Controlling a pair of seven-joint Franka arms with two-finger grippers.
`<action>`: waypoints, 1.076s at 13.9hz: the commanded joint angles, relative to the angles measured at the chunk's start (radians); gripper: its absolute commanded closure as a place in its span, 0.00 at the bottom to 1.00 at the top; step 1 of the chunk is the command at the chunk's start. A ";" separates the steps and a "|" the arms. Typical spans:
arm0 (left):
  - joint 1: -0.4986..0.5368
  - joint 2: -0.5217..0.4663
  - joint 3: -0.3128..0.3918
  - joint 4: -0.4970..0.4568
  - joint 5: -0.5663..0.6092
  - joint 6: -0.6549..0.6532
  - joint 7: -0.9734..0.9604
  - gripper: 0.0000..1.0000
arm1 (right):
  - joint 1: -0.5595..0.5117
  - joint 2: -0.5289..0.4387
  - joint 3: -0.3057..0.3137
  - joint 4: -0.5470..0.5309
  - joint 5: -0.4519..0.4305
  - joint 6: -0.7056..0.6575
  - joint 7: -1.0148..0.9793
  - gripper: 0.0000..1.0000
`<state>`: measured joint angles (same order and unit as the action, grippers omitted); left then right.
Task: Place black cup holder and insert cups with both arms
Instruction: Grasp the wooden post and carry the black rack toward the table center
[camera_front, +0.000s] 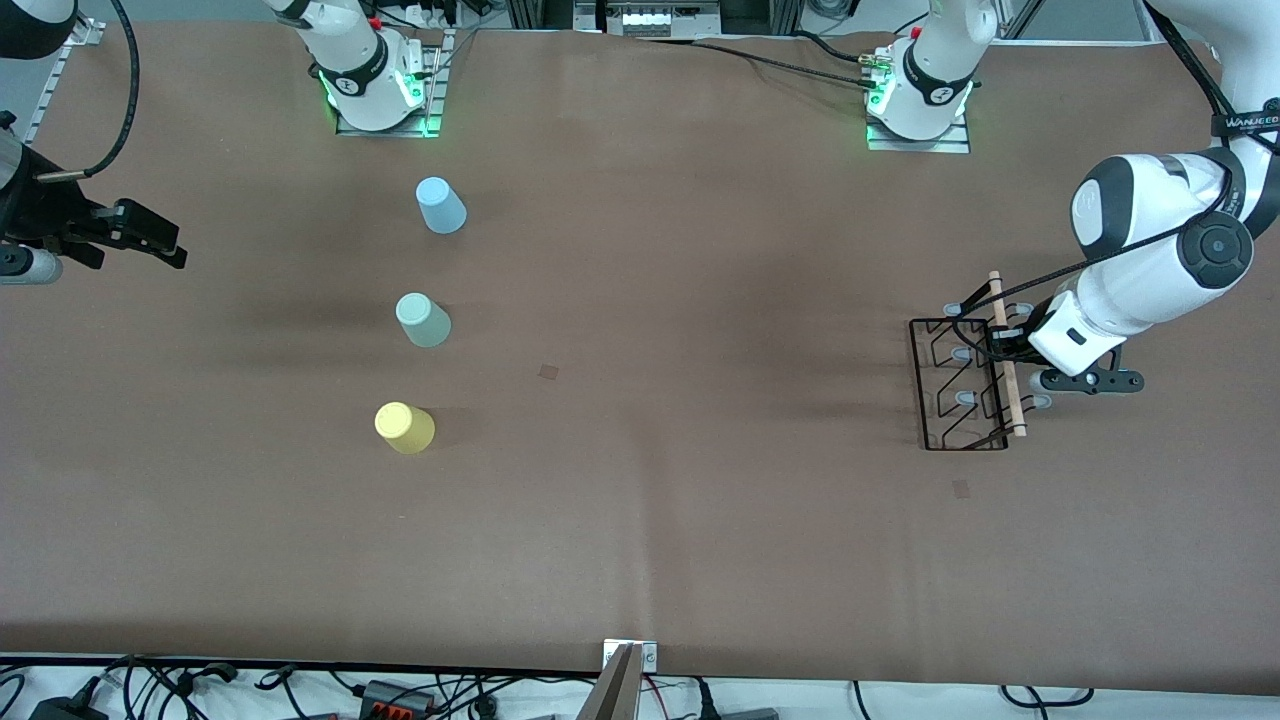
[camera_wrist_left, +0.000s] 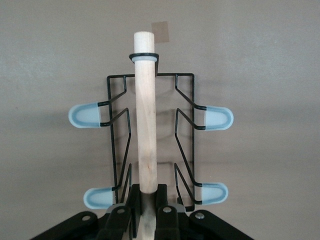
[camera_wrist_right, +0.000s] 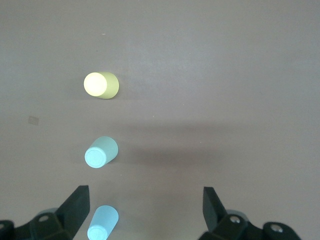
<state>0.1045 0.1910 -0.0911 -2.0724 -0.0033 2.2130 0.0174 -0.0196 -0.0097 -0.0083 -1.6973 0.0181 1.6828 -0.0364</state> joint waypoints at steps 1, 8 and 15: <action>-0.012 -0.039 -0.050 0.004 0.014 -0.041 -0.007 0.99 | 0.003 -0.016 0.007 -0.010 -0.017 0.011 -0.005 0.00; -0.029 -0.032 -0.330 0.161 0.013 -0.197 -0.207 0.99 | 0.001 -0.016 0.007 -0.010 -0.017 0.009 0.001 0.00; -0.276 0.198 -0.423 0.435 0.013 -0.219 -0.604 1.00 | 0.025 -0.007 0.007 -0.019 -0.017 0.008 0.000 0.00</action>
<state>-0.1038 0.2859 -0.5138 -1.7718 -0.0036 2.0354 -0.4988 -0.0174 -0.0088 -0.0046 -1.7009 0.0179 1.6898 -0.0364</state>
